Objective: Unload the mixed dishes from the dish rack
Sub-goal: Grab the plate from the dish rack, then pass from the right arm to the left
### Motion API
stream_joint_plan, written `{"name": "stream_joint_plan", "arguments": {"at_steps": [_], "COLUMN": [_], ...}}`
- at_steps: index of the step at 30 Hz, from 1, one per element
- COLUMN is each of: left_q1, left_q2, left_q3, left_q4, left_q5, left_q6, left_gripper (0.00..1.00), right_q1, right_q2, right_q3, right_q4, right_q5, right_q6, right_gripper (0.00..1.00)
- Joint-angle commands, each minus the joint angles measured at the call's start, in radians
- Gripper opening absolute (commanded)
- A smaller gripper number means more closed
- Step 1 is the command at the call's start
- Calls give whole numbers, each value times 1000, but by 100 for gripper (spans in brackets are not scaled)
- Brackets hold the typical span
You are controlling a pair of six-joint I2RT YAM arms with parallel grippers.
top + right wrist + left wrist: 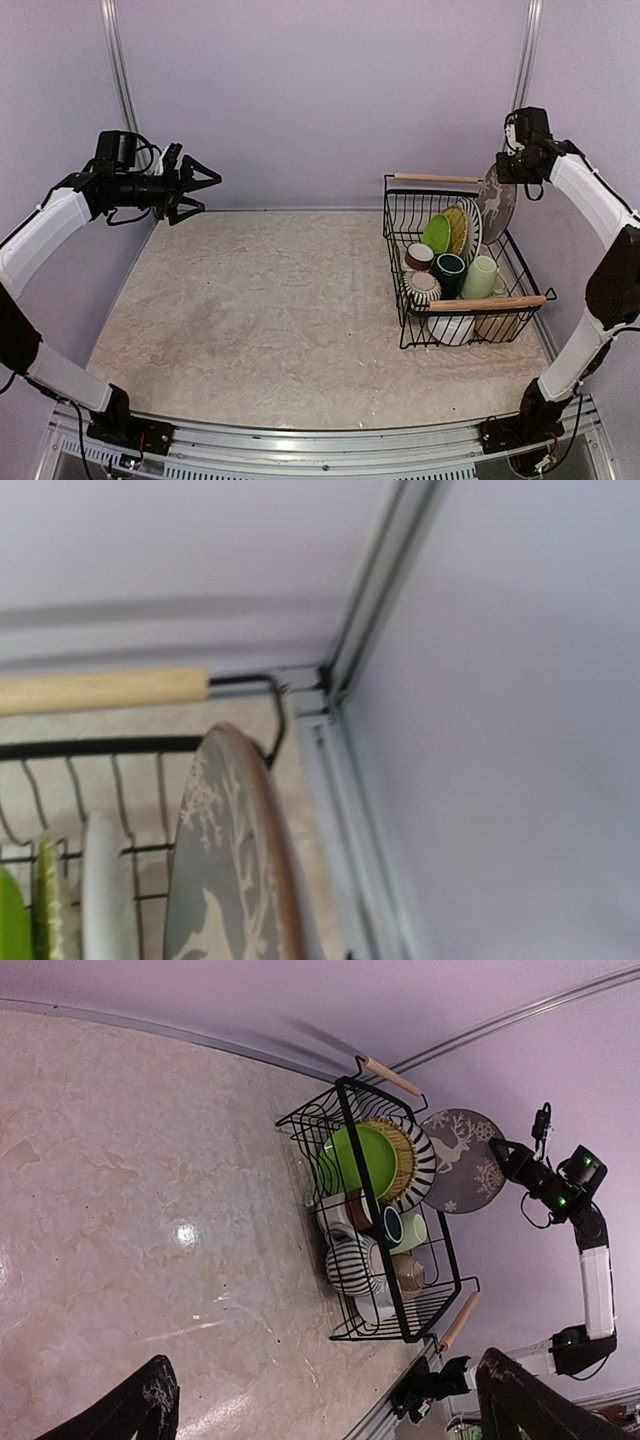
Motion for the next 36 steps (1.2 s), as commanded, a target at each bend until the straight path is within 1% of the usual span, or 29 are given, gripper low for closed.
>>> {"name": "stream_joint_plan", "arguments": {"at_steps": [1,5,10,12,15,16,19,22,24,27,29,32,36], "left_q1": [-5,-5,-4,-5,-10,-17,-57,-114,-146,-193,-221,-251,-254], "left_q2": [17,20,28,34,44,49,80,134,167,220,251,277,249], "left_q3": [20,18,12,6,-12,-18,-6,46,72,90,110,133,73], "left_q4": [-11,-11,-3,6,47,61,63,15,27,96,120,115,189], "left_q5": [21,19,25,32,70,72,58,54,108,212,248,239,267], "left_q6": [-9,-9,-17,-24,-46,-49,-37,-43,-100,-188,-202,-180,-158], "left_gripper": [99,99,99,99,99,99,99,99,99,99,99,99,99], "right_q1": [10,10,12,12,11,12,18,29,39,70,123,216,325], "right_q2": [-97,-136,-211,-247,-298,-316,-365,-417,-452,-468,-467,-454,-391], "right_q3": [7,-1,-27,-46,-75,-94,-164,-243,-305,-392,-434,-470,-513], "right_q4": [83,82,87,98,124,145,215,302,375,519,589,696,843], "right_q5": [104,131,110,74,-47,-111,-251,-374,-437,-541,-542,-508,-514], "right_q6": [-27,-32,12,55,147,178,281,378,439,548,599,652,735], "right_gripper": [0,0,0,0,0,0,0,0,0,0,0,0,0]}}
